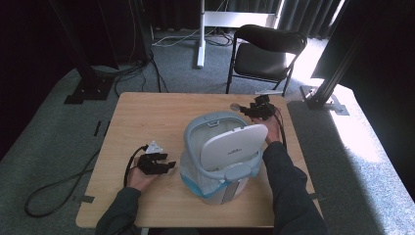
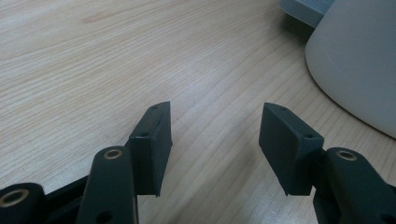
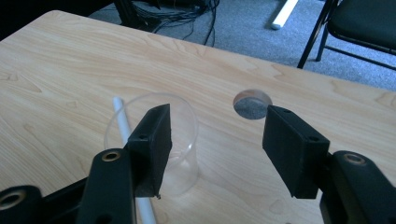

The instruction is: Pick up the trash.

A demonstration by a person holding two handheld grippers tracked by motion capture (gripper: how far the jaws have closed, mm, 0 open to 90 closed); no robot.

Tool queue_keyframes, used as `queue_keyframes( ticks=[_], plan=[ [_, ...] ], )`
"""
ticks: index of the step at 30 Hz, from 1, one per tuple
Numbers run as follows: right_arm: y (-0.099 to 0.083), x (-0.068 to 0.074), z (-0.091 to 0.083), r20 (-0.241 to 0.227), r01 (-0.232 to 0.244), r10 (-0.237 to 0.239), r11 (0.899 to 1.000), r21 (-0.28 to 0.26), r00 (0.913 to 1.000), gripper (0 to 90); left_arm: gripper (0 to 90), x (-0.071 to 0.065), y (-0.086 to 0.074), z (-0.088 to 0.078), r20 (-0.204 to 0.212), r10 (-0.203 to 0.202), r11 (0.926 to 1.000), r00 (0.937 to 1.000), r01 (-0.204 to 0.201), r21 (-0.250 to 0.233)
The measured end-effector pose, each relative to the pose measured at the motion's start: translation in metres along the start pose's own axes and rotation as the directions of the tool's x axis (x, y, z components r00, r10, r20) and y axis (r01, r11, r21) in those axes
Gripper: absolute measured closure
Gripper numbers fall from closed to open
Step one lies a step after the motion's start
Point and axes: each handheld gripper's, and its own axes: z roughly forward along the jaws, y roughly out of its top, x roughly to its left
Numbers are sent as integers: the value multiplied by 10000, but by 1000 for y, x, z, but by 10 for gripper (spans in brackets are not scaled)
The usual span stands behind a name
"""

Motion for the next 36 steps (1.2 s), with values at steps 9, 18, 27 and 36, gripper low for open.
queue_keyframes(
  ticks=[9, 18, 27, 36],
  plan=[
    [17, 6, -4, 0, 250, -250, 9995, -193, 9997, 394, 444, 0, 0, -1, 10, -3, 10000, 10000, 3, -11],
    [25, 13, 5, 10, 271, -271, 9996, -58, 9996, 390, 444, 1, 0, -1, 13, -11, 10000, 10000, 11, -33],
    [23, 9, 16, 266, 199, -208, 9993, 324, 9994, 391, 444, 1, 0, -2, 25, -46, 9999, 10000, 46, -92],
    [19, 6, 24, 283, 142, -160, 9980, 615, 9995, 393, 444, 1, 0, -2, 34, -64, 9999, 10000, 64, -127]
  ],
)
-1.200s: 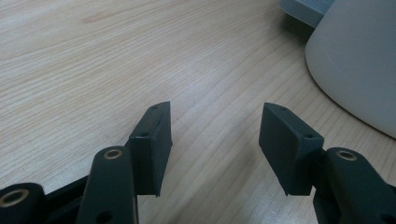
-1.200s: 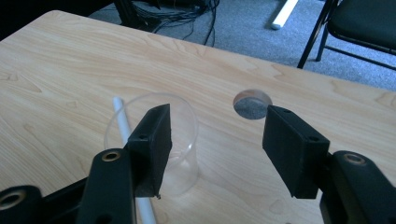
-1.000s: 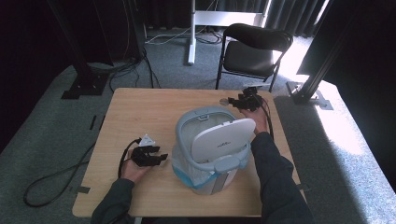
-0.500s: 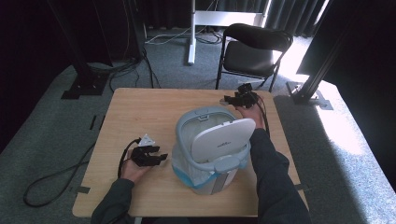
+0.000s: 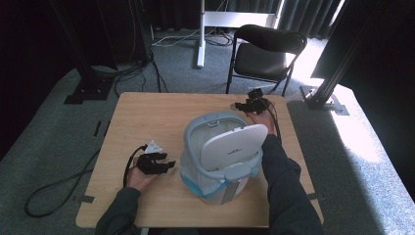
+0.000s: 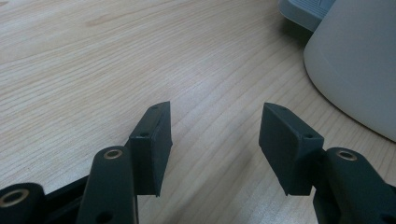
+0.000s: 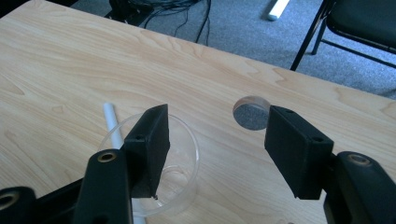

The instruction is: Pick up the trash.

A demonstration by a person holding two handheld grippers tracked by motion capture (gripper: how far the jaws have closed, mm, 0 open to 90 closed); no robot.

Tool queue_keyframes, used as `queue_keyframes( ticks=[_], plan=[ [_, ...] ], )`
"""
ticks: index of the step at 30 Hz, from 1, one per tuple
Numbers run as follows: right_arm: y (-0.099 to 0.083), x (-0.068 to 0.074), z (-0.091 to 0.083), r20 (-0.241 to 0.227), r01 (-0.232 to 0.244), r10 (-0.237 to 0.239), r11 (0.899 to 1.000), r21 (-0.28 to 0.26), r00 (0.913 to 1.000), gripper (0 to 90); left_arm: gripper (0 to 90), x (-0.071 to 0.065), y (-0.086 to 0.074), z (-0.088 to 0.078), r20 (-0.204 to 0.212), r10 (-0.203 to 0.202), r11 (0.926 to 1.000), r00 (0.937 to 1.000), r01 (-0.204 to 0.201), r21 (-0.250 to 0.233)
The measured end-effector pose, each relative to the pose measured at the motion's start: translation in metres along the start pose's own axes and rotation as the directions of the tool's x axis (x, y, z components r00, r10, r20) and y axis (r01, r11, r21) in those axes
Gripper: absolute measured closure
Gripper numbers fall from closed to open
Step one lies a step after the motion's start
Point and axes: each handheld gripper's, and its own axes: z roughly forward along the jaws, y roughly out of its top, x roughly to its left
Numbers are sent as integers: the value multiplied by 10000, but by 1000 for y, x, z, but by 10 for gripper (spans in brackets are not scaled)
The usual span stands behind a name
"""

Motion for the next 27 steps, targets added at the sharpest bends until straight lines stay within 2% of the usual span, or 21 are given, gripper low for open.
queue_keyframes(
  ticks=[12, 27],
  plan=[
    [-4, 1, 9, -74, 8, -5, 9992, 405, 10000, 392, 444, 0, 0, 0, 15, 15, 10000, 10000, -15, 9],
    [-12, 1, 17, -197, -67, 79, 9980, 636, 9998, 401, 444, 0, 0, -1, 10, 18, 10000, 10000, -18, -4]
  ],
)
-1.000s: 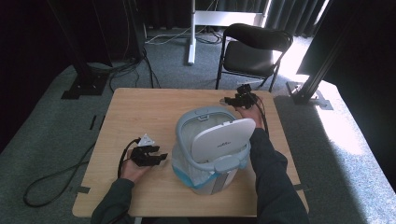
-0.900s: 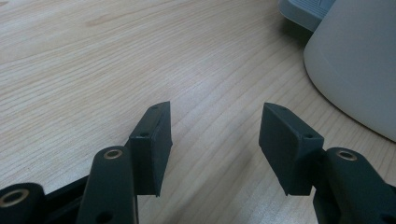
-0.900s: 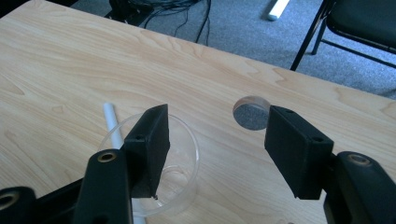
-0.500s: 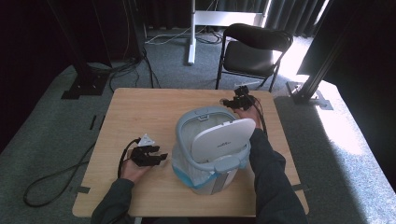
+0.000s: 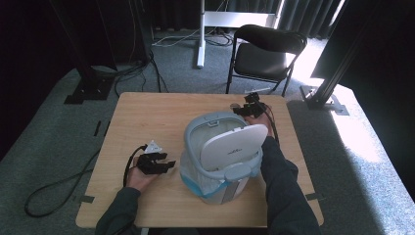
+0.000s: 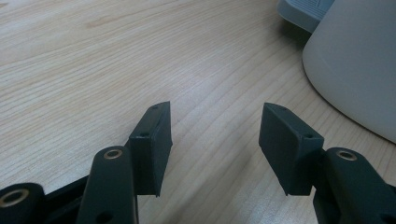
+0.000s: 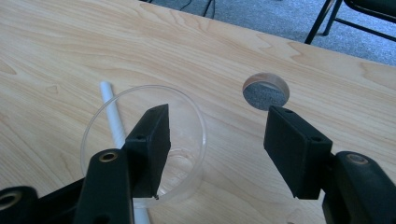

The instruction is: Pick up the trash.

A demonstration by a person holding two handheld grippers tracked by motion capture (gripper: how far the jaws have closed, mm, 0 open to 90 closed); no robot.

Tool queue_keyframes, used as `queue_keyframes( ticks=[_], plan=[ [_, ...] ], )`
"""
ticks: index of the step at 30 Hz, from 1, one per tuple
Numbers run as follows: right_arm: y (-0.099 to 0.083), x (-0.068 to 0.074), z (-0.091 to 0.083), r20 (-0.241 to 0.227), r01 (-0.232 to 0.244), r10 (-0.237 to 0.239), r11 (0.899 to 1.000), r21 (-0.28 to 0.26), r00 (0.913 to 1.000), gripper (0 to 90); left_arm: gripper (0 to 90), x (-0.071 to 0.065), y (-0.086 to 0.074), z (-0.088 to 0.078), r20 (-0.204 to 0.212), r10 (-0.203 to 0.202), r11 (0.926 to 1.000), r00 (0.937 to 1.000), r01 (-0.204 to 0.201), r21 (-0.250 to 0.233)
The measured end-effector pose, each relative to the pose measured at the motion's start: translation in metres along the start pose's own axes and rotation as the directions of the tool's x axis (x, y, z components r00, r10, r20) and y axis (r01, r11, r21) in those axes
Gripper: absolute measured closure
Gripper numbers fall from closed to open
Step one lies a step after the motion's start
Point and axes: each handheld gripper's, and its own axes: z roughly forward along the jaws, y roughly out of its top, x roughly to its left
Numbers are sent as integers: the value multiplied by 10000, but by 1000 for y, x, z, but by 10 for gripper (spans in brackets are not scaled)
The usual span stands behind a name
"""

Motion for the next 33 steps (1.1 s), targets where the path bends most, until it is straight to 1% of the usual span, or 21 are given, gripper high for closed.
queue_keyframes(
  ticks=[9, 19, 22, 23, 24, 26, 29, 32, 33],
  plan=[
    [-1, 0, 2, -42, -41, 41, 10000, 61, 10000, 413, 444, 0, 0, 0, -5, 1, 10000, 10000, -1, -10],
    [-2, 1, 5, -147, -109, 112, 9997, 230, 9998, 446, 444, 0, 0, -1, 3, 29, 10000, 10000, -29, -17],
    [-3, 1, 6, -209, -159, 166, 9993, 325, 9996, 492, 444, 0, 0, -1, -3, 16, 10000, 10000, -16, -39],
    [-3, 1, 6, -209, -159, 166, 9993, 325, 9996, 492, 444, 0, 0, -1, -3, 16, 10000, 10000, -16, -39],
    [-4, 1, 7, -289, -110, 120, 9993, 360, 9995, 528, 444, 0, 0, -1, -5, 19, 10000, 10000, -19, -34],
    [-4, 1, 8, -362, -124, 139, 9991, 408, 9992, 543, 444, 0, 0, -1, 2, 13, 10000, 10000, -13, -42],
    [-5, 2, 9, -468, -172, 201, 9980, 614, 9987, 588, 444, 0, 0, -1, -2, 20, 10000, 10000, -20, -42],
    [-6, 1, 11, -547, -95, 132, 9977, 673, 9984, 625, 444, 0, 0, -1, -7, 17, 10000, 10000, -17, -49],
    [-6, 1, 11, -559, -134, 175, 9972, 729, 9983, 635, 444, 0, 0, -1, -9, 2, 10000, 10000, -2, -66]
  ],
)
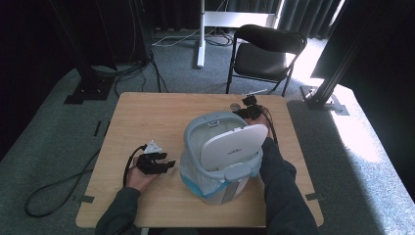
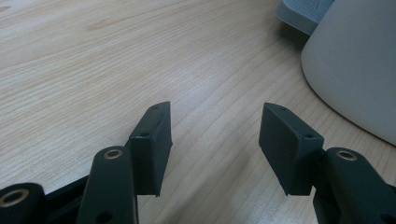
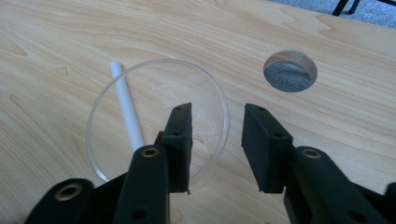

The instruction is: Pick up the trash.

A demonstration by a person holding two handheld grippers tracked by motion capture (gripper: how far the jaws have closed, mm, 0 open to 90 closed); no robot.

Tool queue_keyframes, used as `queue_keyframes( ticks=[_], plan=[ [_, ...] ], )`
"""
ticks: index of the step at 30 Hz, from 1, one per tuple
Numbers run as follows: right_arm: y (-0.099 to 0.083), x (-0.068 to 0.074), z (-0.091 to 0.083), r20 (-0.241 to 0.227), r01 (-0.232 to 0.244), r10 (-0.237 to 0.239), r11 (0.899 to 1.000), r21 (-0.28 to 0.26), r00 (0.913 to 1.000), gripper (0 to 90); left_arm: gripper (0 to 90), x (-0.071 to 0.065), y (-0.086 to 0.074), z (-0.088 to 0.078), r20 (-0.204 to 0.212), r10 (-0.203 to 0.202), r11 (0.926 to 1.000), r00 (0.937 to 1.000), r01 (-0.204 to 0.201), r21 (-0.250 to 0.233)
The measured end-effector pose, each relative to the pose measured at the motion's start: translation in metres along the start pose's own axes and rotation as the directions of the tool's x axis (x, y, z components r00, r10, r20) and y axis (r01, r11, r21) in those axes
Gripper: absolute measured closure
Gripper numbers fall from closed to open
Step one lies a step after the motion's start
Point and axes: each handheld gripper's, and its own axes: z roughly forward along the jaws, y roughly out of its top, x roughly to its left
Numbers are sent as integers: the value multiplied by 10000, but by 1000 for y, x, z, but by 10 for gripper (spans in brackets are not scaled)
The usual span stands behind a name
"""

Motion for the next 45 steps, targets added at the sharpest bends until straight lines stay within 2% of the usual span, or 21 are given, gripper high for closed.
queue_keyframes(
  ticks=[12, 26, 32, 39, 45],
  plan=[
    [-1, 0, 1, -65, 9, -8, 9999, 162, 10000, 798, 444, 0, 0, 0, 13, 19, 10000, 10000, -19, 11],
    [-1, 0, -1, -90, 161, -160, 9997, 185, 9998, 822, 444, 0, 0, 0, 11, 25, 10000, 10000, -25, 16],
    [-2, 2, -3, -71, 404, -402, 9989, 227, 9992, 824, 444, 0, 0, 0, 11, 30, 10000, 10000, -30, 20],
    [-4, 3, -6, 119, 993, -998, 9943, 395, 9949, 821, 444, -1, 0, 1, 4, 39, 10000, 10000, -39, 23],
    [-12, -3, -10, 125, 1082, -1087, 9935, 367, 9940, 816, 444, -2, 1, 2, 13, 64, 10000, 10000, -64, 56]
  ],
)
